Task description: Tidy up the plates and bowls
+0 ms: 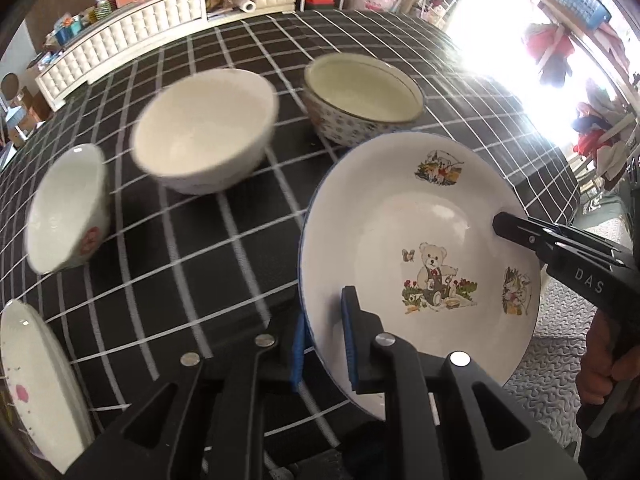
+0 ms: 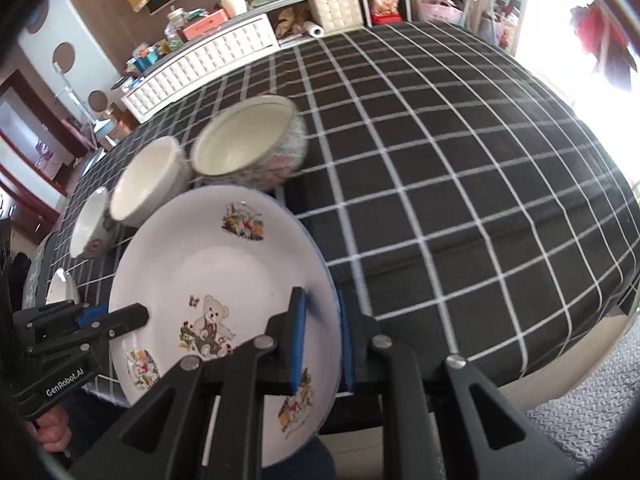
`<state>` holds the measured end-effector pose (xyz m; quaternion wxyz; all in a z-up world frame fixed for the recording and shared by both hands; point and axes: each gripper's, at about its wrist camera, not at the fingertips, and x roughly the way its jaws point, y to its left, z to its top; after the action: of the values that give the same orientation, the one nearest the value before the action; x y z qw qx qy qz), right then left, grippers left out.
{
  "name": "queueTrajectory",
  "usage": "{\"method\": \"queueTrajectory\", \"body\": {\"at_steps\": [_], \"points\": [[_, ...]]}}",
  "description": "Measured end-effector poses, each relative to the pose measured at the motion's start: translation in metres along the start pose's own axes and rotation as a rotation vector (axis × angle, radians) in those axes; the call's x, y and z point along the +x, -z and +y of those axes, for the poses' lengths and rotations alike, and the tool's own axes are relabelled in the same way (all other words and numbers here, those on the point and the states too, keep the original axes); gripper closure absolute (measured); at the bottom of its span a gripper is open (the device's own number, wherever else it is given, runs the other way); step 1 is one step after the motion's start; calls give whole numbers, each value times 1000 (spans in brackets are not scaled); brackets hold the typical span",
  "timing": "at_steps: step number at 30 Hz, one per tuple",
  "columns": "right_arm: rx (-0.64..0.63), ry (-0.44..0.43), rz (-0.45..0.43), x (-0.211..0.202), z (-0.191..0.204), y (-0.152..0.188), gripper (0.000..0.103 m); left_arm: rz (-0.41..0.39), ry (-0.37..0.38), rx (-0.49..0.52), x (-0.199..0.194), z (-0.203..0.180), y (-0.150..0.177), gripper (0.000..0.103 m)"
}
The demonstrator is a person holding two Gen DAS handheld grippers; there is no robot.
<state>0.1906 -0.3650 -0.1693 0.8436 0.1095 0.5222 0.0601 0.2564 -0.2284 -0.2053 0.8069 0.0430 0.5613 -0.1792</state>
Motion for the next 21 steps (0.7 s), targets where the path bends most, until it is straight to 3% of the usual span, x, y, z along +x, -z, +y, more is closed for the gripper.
{"method": "queueTrajectory", "body": {"at_steps": [21], "points": [[-189, -129, 2, 8, 148, -14, 83, -98, -88, -197, -105, 148, 64, 88]]}}
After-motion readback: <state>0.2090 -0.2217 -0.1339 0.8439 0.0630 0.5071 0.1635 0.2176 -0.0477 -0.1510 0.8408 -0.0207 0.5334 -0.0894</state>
